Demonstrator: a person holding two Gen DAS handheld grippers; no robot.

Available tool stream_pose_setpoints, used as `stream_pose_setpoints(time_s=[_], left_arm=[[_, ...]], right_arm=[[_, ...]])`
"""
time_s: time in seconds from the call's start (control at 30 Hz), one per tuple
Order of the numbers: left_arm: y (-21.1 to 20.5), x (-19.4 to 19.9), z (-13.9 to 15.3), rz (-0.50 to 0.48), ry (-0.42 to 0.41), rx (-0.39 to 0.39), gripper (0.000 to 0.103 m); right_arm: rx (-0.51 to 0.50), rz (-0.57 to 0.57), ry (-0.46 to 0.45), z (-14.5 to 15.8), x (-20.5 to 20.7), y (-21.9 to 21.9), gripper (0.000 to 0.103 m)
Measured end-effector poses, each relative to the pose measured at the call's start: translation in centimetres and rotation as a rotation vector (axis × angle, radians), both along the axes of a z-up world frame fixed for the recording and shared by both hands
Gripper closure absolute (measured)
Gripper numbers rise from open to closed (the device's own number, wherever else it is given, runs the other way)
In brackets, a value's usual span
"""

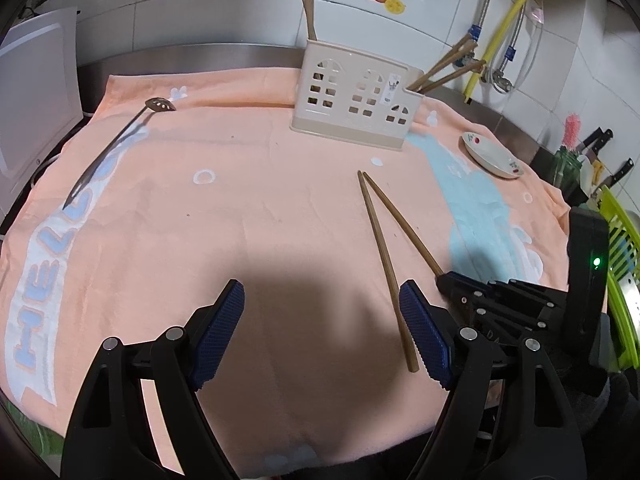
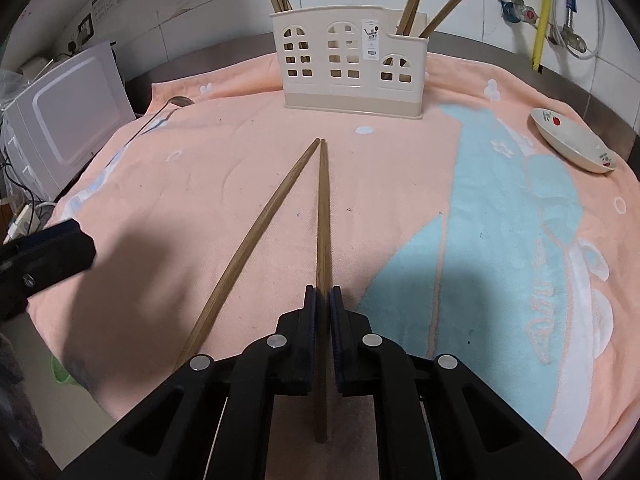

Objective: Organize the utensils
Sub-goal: 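Close the left tool on the last chopstick while the right tool holds its own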

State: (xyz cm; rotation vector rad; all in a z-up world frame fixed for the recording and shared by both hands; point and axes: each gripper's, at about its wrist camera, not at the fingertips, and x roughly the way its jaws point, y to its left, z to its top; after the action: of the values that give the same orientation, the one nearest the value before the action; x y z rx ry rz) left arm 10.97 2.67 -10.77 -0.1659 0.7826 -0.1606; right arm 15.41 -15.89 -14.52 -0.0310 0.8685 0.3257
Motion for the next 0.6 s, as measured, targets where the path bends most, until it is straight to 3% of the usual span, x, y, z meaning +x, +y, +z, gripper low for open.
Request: stream_pose_setpoints(time_s=[0.37, 0.6], left_arm=[[-2.5, 0.2, -0.9, -0.070, 0.022, -0.002, 0.026], [-4.9, 1.0, -2.3, -0.134, 0.066, -0.026, 0.042]], right_arm=[[0.026, 0.007, -0.079, 3.1, -1.9, -1.9, 0.096], [0.052, -0.008, -0.142, 5.9, -2.9, -3.8, 0.096]])
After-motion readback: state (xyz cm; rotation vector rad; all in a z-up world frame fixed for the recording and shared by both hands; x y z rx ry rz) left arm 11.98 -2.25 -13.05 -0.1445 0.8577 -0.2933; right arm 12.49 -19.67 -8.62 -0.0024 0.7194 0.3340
